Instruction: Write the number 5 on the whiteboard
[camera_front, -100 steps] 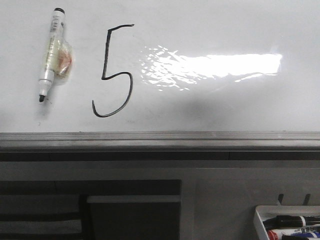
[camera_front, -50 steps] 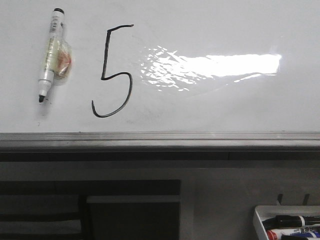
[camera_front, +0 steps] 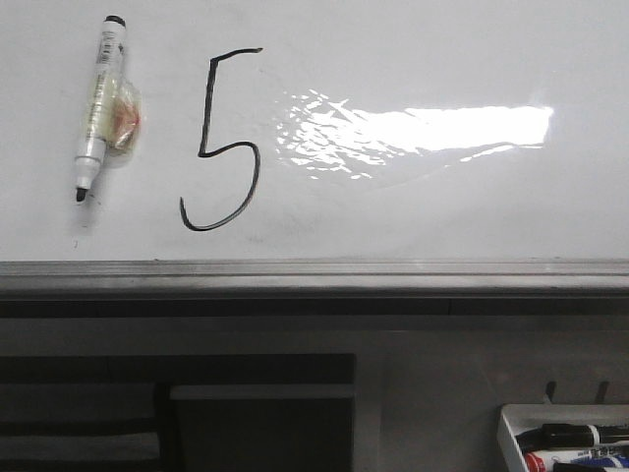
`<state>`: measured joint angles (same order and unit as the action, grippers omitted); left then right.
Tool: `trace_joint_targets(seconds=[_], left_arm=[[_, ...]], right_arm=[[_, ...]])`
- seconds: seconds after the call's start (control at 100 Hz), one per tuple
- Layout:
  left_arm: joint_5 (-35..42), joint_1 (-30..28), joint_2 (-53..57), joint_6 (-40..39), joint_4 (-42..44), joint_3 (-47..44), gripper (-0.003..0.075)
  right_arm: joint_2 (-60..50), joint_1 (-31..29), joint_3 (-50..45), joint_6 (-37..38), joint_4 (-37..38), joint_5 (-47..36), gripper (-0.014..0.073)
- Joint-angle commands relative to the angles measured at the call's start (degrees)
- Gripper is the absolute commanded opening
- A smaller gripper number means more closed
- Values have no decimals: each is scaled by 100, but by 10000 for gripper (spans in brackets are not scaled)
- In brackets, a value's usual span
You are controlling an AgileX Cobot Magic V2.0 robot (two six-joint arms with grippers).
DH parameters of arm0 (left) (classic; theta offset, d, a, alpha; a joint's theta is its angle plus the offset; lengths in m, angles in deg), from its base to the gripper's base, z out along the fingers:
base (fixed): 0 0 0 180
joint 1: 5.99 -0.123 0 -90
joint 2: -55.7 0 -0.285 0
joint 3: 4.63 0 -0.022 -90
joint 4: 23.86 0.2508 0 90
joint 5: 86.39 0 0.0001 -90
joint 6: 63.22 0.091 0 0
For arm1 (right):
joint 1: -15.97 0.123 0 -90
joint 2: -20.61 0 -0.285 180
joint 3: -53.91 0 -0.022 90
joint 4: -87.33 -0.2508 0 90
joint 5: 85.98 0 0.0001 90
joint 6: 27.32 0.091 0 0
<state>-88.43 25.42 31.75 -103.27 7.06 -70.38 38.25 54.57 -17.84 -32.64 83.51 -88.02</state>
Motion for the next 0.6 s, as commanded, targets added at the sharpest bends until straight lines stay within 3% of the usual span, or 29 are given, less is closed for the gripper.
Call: trace_joint_targets(seconds=[0.0,0.2,0.34,0.5,0.59], left_arm=[[436,8,-46,-23,14,150,-20],[436,8,-46,-23,-39,150,-20],[11,-13,-38,60,-1332,223,-20],[-178,-11,-38,2084,-2457,229,-20],[-187,-160,12,3027,-2601,229,-20]], right_arm=[[38,-42,161,-59,62,-506,-64],[38,-42,161,-59,62,-506,-64],[38,-42,161,-59,62,-506,-64],[38,-42,161,-59,62,-506,-64],[38,-42,161,-59,62,-506,-64]])
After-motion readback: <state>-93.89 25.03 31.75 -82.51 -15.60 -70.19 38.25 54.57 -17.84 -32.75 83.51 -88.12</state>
